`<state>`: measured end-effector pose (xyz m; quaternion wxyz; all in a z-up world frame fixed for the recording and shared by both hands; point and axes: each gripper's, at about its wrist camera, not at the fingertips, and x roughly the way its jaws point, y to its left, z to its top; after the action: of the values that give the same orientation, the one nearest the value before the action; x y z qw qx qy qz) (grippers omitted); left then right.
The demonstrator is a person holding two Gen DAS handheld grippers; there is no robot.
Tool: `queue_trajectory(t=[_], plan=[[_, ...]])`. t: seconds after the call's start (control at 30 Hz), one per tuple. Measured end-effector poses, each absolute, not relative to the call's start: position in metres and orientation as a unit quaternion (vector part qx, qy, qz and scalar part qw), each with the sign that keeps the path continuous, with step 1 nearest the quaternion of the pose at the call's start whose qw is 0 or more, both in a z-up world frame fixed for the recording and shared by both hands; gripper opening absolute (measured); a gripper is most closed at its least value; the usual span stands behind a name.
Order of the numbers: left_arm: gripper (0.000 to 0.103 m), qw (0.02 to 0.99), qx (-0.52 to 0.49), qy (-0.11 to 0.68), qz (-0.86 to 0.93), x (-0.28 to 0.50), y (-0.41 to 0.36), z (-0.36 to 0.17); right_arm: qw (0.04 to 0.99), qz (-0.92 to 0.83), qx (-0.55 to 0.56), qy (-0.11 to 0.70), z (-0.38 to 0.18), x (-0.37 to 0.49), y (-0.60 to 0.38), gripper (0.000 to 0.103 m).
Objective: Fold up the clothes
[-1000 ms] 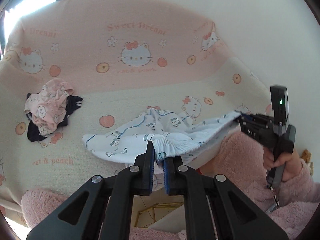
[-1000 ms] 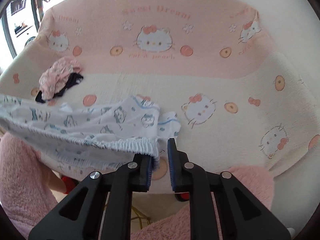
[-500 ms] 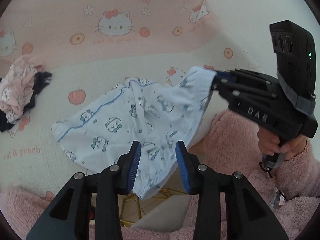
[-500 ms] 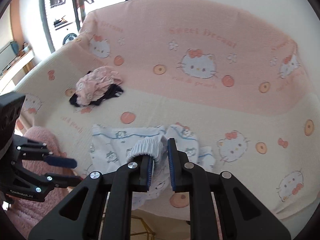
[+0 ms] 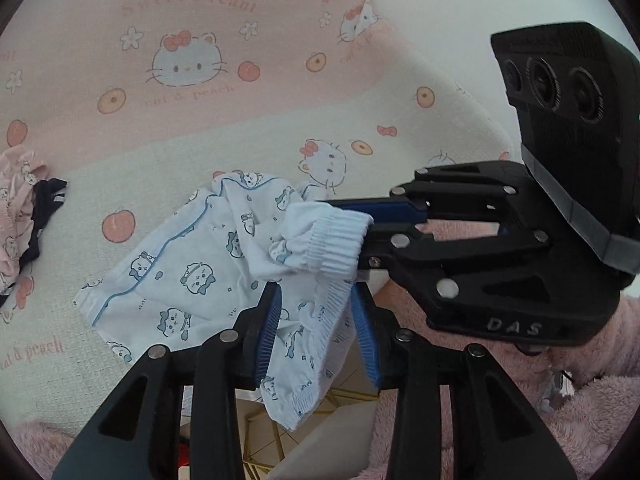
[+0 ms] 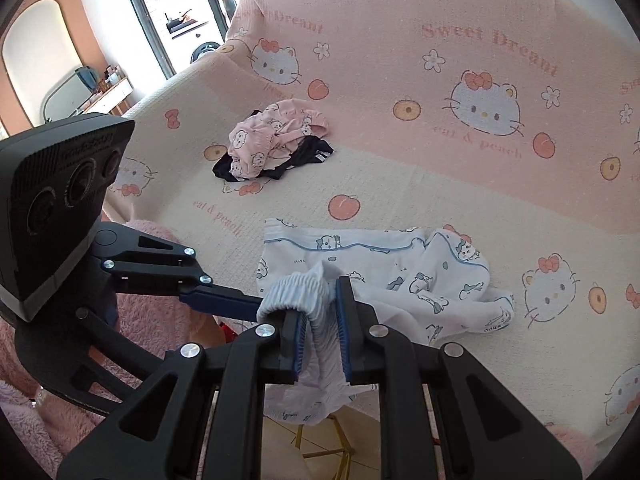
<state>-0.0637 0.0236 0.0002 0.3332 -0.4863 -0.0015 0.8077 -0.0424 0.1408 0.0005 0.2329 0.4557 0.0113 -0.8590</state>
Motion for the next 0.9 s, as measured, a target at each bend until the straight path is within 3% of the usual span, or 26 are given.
queue_trajectory(t=[0.33,0.4,0.43,0.47,0.73,0.9], plan=[[0.038,0.301,-0.464,0.064,0.83,-0.053,0.046,-0.005,0.235,-0.856,0.46,-0.004,-0.001,-0.04,0.146,0.014],[0.027,0.279,-0.483,0.058,0.828,-0.061,0.043,-0.014,0.234,-0.856,0.462,0.001,-0.004,-0.039,0.142,0.014],[0.009,0.268,-0.494,0.05,0.825,-0.065,0.038,-0.018,0.233,-0.856,0.462,0.004,-0.005,-0.039,0.14,0.014],[0.007,0.257,-0.504,0.042,0.823,-0.068,0.033,-0.022,0.229,-0.856,0.464,0.005,-0.007,-0.038,0.139,0.014],[0.006,0.242,-0.506,-0.053,0.826,-0.082,-0.002,-0.013,0.219,-0.836,0.502,-0.016,-0.028,-0.025,0.142,0.026],[0.006,0.25,-0.476,-0.091,0.838,-0.082,0.001,0.012,0.198,-0.814,0.545,-0.025,-0.064,-0.017,0.125,0.027]])
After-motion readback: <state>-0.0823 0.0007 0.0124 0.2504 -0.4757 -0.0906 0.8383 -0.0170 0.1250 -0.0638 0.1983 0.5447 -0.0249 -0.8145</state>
